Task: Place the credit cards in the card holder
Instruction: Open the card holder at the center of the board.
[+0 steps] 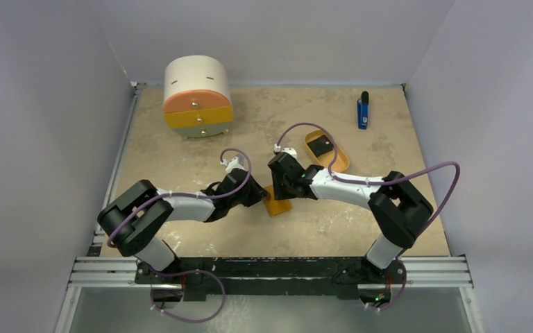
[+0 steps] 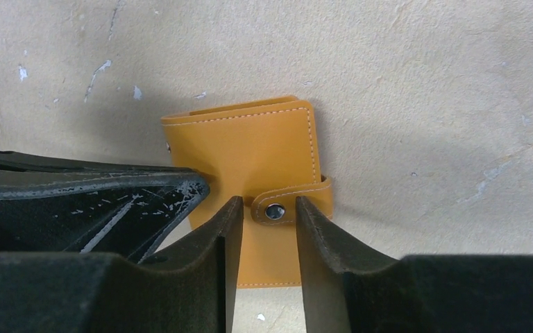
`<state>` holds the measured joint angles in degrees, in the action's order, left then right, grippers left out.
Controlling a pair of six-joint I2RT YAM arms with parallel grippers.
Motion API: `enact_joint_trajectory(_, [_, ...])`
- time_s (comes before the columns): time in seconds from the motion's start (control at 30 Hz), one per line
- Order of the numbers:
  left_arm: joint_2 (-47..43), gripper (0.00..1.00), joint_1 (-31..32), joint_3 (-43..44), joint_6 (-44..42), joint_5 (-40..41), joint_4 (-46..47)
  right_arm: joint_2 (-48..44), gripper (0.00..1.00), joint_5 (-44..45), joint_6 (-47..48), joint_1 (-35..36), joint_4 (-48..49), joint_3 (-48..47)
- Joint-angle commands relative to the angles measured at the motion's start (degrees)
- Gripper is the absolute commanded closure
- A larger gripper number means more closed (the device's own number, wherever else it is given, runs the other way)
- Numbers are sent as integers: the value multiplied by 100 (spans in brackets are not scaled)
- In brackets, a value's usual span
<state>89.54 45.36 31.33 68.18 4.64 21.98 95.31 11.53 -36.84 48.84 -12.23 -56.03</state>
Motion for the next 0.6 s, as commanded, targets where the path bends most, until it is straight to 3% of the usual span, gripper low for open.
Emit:
enact_joint_trajectory(0.0, [54, 100, -53, -44, 28, -40, 228, 104, 66, 264, 109, 47, -267, -115])
enact_joint_trajectory(0.27, [144, 100, -58, -54, 34, -51, 285, -116, 83, 341, 83, 47, -349, -20])
enact_joint_trajectory(0.4, [194, 100, -63, -61, 37, -38, 294, -215, 100, 301, 20, 47, -388, 29])
enact_joint_trajectory(0.57, [272, 100, -70, -81, 63, -51, 358, -325, 100, 209, -213, 47, -518, 121])
